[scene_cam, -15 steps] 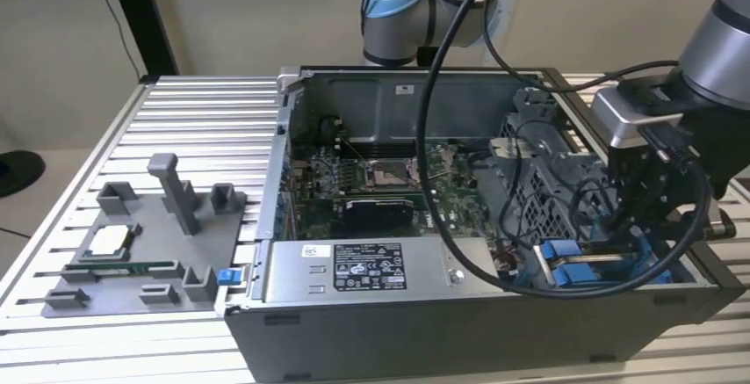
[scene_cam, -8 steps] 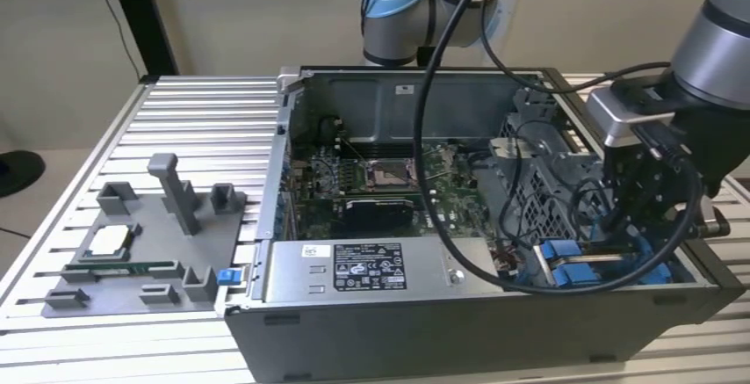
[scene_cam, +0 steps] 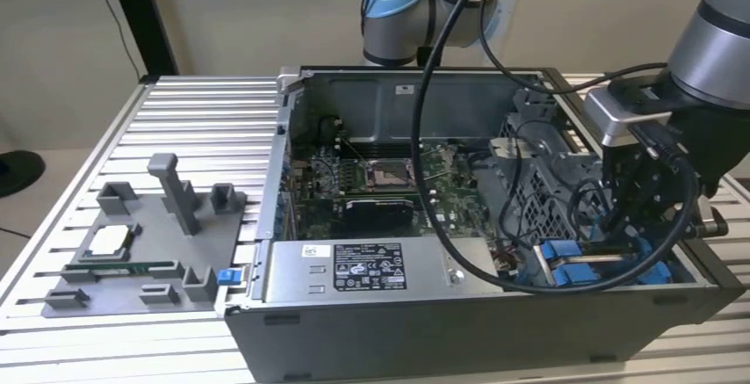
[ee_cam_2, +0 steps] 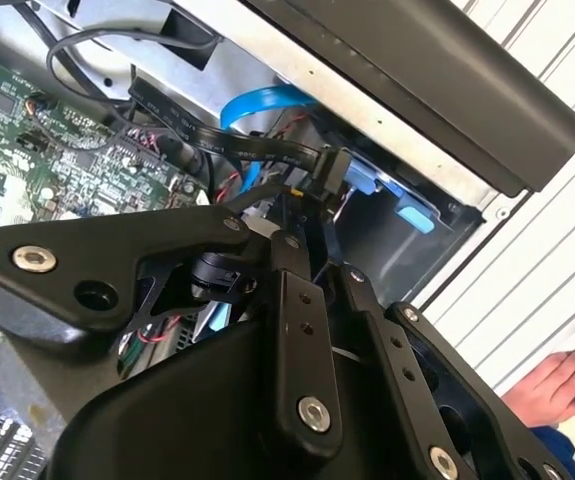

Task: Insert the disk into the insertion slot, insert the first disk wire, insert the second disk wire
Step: 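Insert the first disk wire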

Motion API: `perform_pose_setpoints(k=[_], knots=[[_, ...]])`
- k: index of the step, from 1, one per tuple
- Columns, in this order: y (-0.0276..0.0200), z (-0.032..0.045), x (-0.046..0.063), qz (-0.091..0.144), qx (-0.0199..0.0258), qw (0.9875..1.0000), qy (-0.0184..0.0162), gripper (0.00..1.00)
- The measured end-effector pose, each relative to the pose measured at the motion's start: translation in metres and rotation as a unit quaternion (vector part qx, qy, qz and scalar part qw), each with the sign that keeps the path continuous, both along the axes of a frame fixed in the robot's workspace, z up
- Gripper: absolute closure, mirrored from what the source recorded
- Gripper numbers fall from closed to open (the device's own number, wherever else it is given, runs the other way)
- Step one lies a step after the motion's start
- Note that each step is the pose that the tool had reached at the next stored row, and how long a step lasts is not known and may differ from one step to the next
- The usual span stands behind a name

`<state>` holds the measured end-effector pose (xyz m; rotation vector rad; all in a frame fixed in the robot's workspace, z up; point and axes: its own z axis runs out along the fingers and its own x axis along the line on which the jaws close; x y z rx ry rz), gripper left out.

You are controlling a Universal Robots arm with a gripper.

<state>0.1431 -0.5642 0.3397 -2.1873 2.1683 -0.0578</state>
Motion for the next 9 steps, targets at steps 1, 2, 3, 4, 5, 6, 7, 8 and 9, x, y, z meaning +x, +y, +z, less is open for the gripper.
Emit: perform_pose_setpoints(k=[1,2,3,4,5,6,7,8,9], knots=[[0.0000,0.0000,0.0000,0.000,-0.0002,1.0000,0.0000,1.00],[0.0000,0.0000,0.0000,0.000,-0.0003,1.0000,0.0000,1.00],[0.0000,-0.0001,0.0000,-0.001,-0.0003,1.0000,0.0000,1.00],[0.0000,0.0000,0.0000,-0.002,-0.0004,1.0000,0.0000,1.00],[0.0000,0.0000,0.0000,-0.003,-0.0004,1.0000,0.0000,1.00],[0.0000,0.0000,0.0000,-0.005,-0.0004,1.0000,0.0000,1.00],[0.0000,0.0000,0.0000,-0.007,-0.0004,1.0000,0.0000,1.00],[-0.0001,0.0000,0.0000,-0.009,-0.0004,1.0000,0.0000,1.00],[-0.0002,0.0001,0.0000,-0.011,-0.0005,0.9999,0.0001,1.00]])
